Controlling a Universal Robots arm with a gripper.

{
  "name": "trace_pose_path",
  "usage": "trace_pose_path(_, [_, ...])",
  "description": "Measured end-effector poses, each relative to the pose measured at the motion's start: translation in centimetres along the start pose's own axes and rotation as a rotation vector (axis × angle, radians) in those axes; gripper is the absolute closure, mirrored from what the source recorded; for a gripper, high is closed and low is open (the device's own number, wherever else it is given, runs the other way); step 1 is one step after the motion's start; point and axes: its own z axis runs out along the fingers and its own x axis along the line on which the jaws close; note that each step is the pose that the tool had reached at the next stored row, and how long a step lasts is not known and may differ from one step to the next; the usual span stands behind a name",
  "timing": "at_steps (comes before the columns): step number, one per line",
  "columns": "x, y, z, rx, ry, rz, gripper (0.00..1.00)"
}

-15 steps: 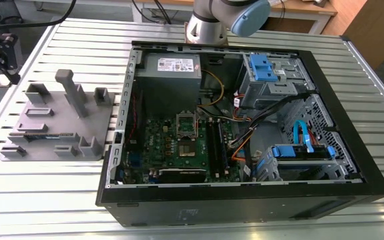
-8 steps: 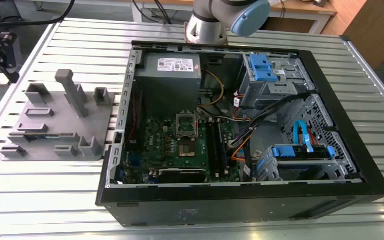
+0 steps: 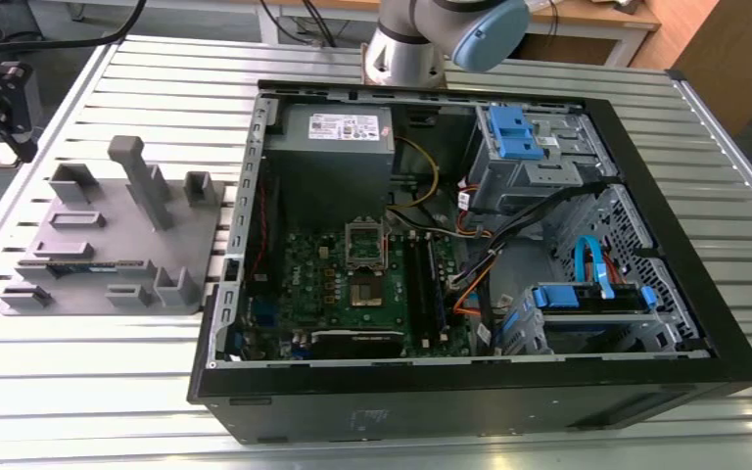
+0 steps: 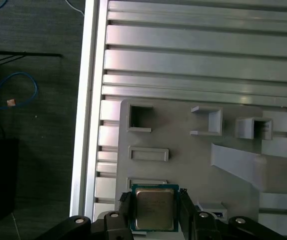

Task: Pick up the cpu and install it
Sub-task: 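Pick up the cpu and move it towards the insertion slot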

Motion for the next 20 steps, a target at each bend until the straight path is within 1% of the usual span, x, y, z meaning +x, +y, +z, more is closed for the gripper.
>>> trace_pose_path(4, [0.0,0.0,-0.02,0.0,-0.0001,0.0,0.53])
trace_pose_path(7, [0.0,0.01,-0.17,0.0001,0.0002,0.0,0.53])
trace_pose_path(15, [0.0,0.03,-0.91,0.0,0.0,0.0,0.53])
trace_pose_path(20, [0.0,0.04,-0.97,0.0,0.0,0.0,0.53])
